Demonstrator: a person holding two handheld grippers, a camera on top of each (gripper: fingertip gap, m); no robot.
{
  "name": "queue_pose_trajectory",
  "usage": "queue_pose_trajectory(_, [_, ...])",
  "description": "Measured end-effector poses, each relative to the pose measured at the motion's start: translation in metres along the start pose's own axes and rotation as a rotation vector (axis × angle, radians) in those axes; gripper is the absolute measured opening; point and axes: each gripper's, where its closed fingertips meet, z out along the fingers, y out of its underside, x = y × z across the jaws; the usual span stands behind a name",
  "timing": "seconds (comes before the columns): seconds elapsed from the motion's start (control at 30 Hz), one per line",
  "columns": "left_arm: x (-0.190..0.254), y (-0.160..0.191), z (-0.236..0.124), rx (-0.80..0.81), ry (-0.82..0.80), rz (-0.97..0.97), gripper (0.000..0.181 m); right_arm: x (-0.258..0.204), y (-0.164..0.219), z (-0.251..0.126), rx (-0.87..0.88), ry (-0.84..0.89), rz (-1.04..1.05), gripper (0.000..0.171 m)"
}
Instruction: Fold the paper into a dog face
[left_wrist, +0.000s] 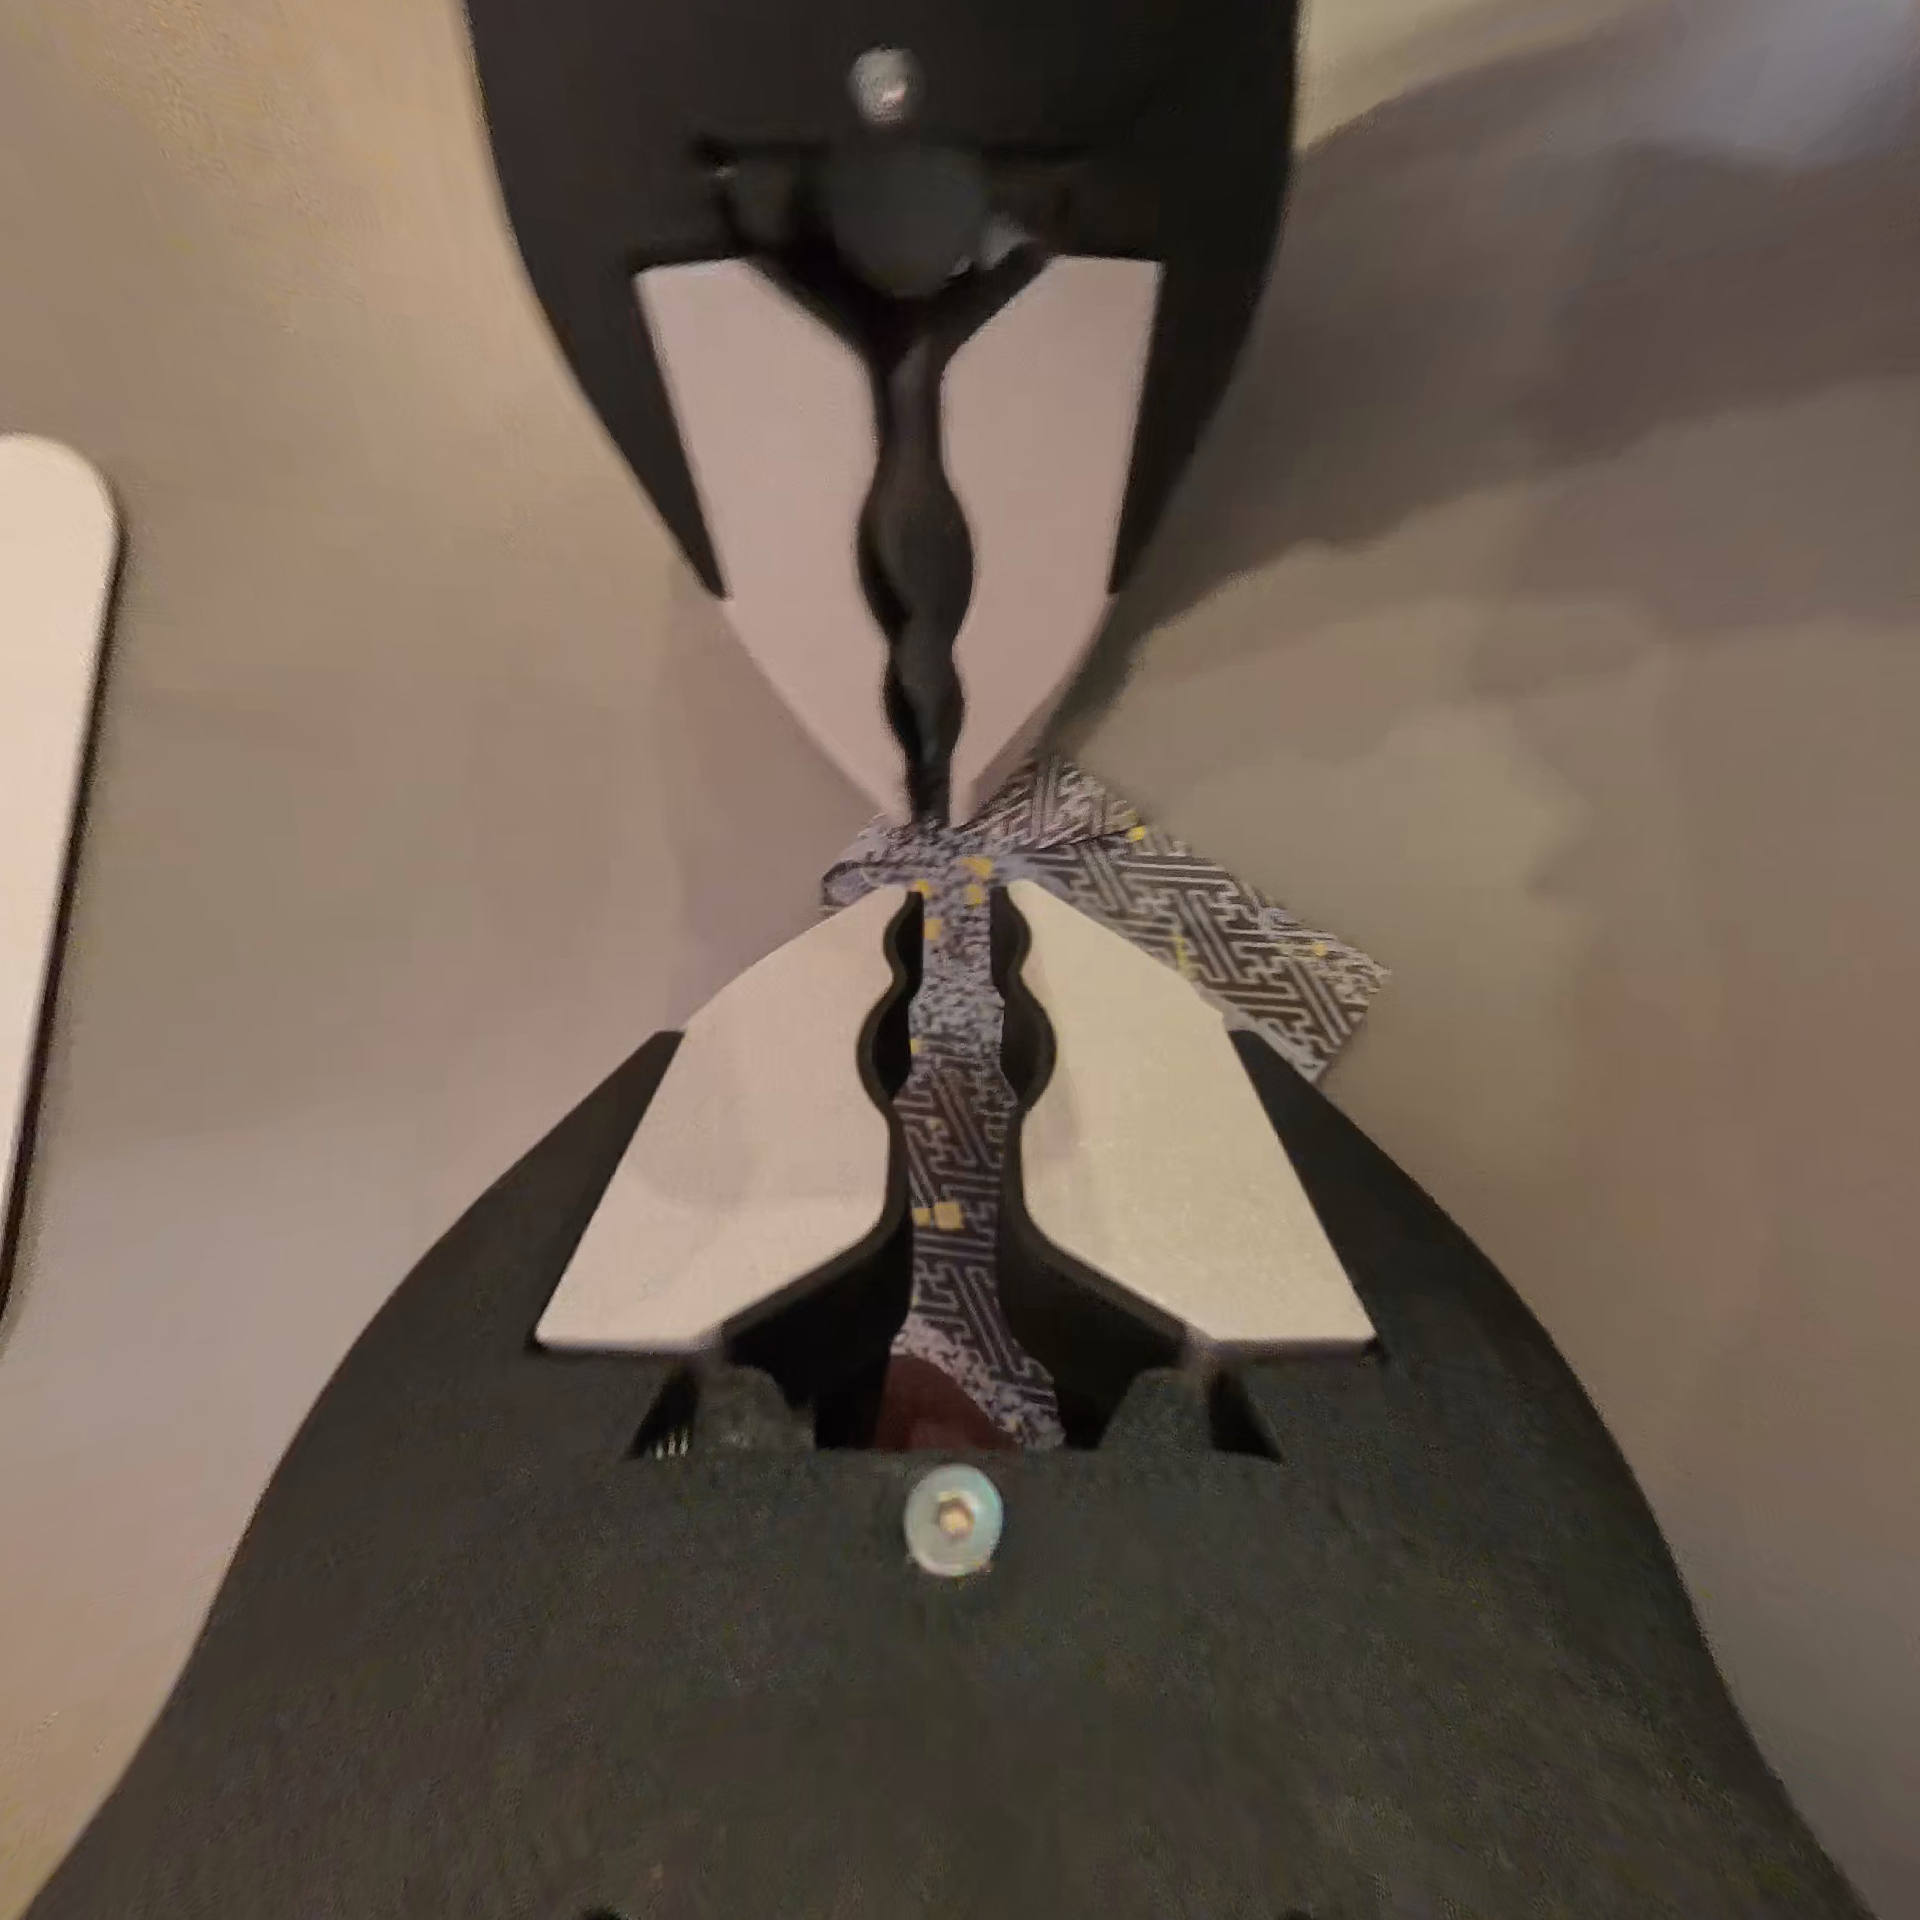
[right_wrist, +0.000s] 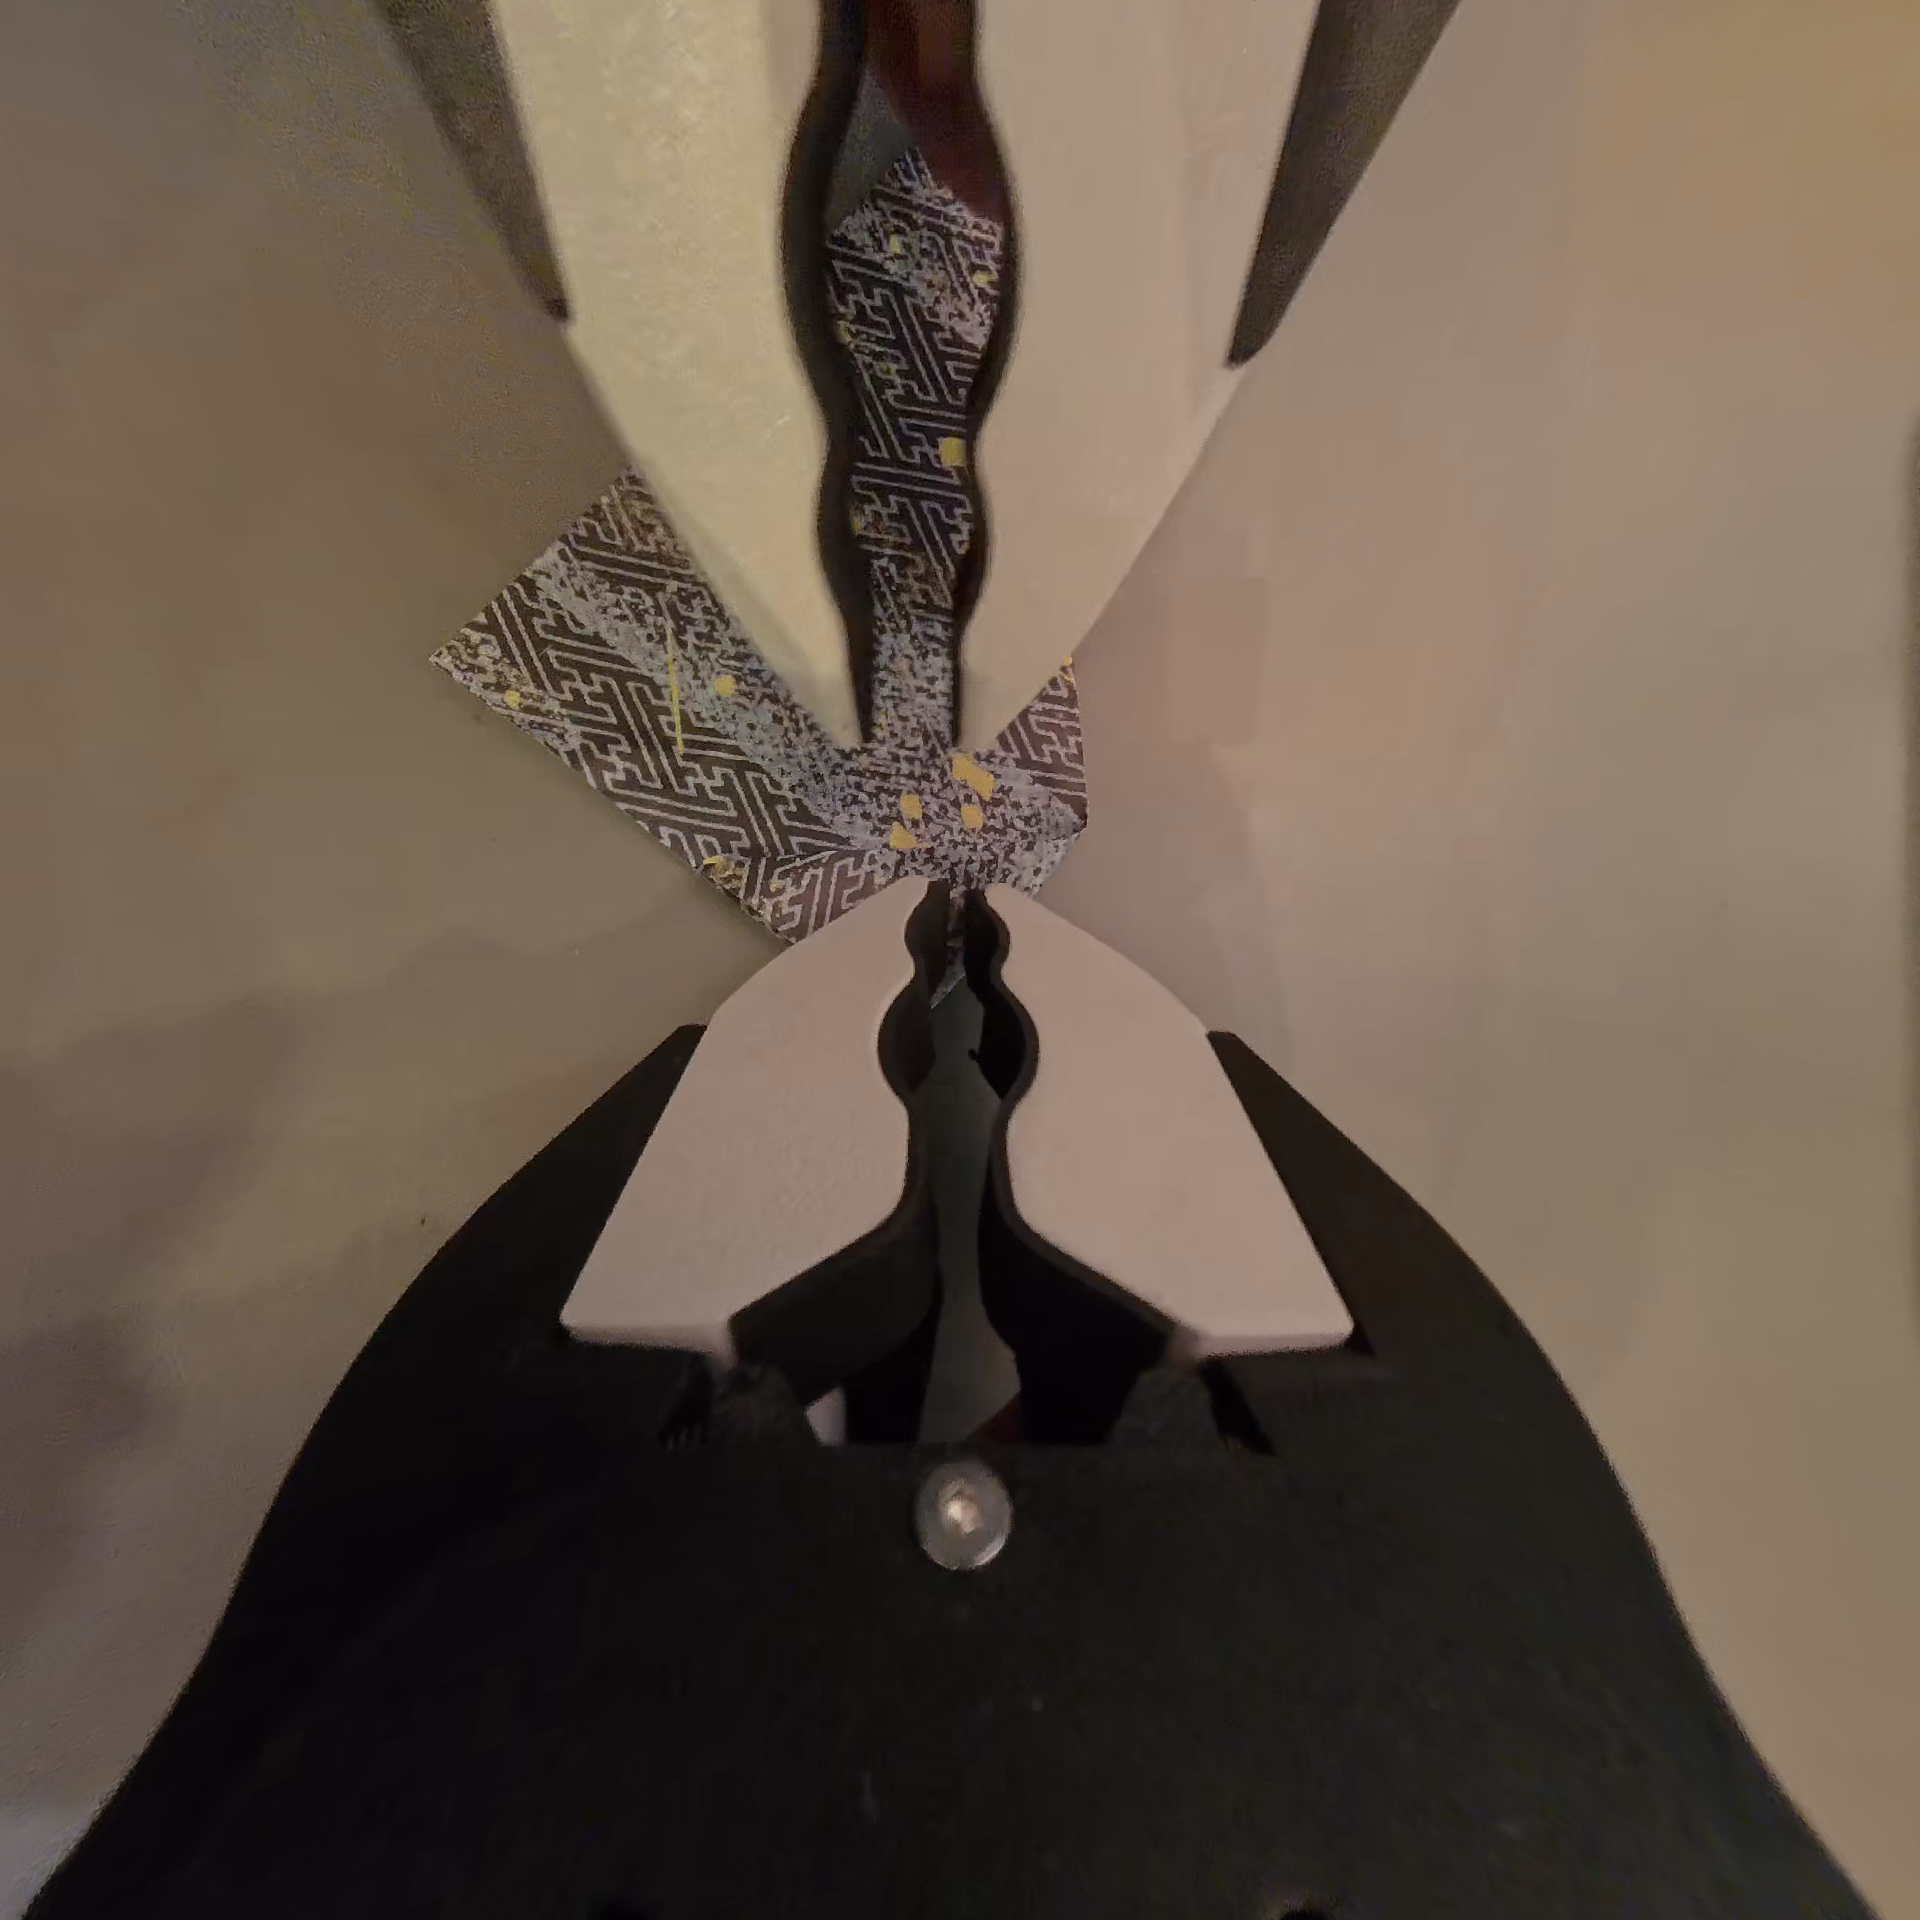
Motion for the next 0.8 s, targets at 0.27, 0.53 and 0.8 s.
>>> queue_pose_trajectory(0.27, [-0.009,-0.003,0.024,-0.027,-0.163,-0.045,0.02,0.0,0.0,0.0,0.011,0.003,-0.005,0.003])
queue_pose_trajectory(0.53, [-0.003,0.0,0.028,-0.024,-0.176,-0.033,0.01,0.001,0.0,0.0,0.017,-0.004,-0.012,0.001])
queue_pose_trajectory(0.8, [0.0,0.0,0.029,-0.03,-0.161,-0.032,0.005,0.001,-0.001,0.0,0.003,-0.015,0.011,0.002])
